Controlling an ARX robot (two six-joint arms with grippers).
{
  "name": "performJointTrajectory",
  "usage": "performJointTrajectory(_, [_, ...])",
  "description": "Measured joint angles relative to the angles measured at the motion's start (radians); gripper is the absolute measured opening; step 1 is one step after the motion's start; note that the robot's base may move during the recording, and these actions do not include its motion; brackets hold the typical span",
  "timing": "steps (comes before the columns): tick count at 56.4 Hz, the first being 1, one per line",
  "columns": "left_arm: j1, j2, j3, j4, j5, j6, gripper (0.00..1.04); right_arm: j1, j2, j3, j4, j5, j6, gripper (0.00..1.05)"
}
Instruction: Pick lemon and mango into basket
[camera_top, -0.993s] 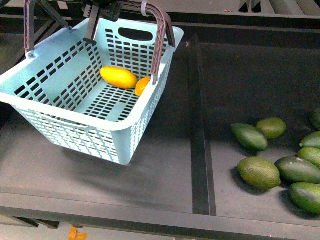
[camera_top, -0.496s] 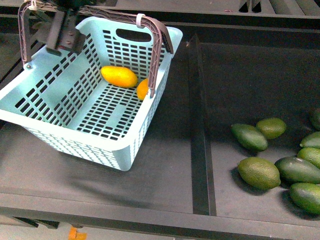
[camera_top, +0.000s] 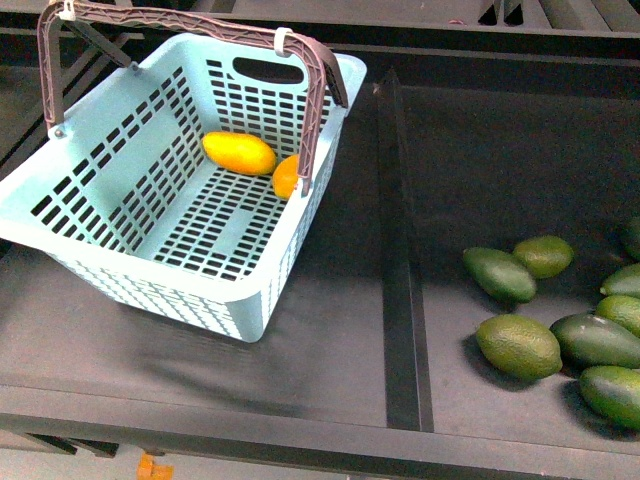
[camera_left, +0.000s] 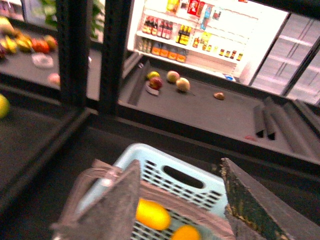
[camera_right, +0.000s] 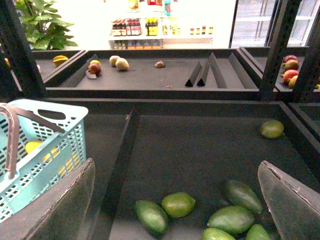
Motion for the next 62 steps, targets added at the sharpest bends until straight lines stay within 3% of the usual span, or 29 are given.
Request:
performJointTrajectory(4, [0.032,-0.067,-0.101,0.051,0.02,0.118,0.32,0.0,0.0,0.0,0.0,-0.001,0.0,0.96])
performJointTrajectory(10, [0.074,-0.178,-0.261,0.079,0.077,0.199,0.03,0.0,0.0,0.0,0.0,-0.001,0.0,0.96])
performJointTrajectory(31, [0.162,-0.476,-0.501,0.024,0.162,0.222,0.03,0.0,0.0,0.0,0.0,-0.001,0.0,0.96])
performJointTrajectory(34, [0.206,-0.517,-0.521,0.0,0.222,0.224,0.03,0.0,0.0,0.0,0.0,-0.001,0.0,0.96])
performJointTrajectory(38, [0.235,-0.57,-0.542,-0.031,0.225,0.224,0.03,0.0,0.0,0.0,0.0,-0.001,0.0,0.96])
performJointTrajectory(47, [0.238,-0.644,-0.608,-0.033,0.234,0.225,0.03,0.0,0.0,0.0,0.0,-0.001,0.0,0.96])
performJointTrajectory(62, [0.239,-0.846,-0.629,-0.211,0.234,0.225,0.03,0.0,0.0,0.0,0.0,-0.001,0.0,0.96])
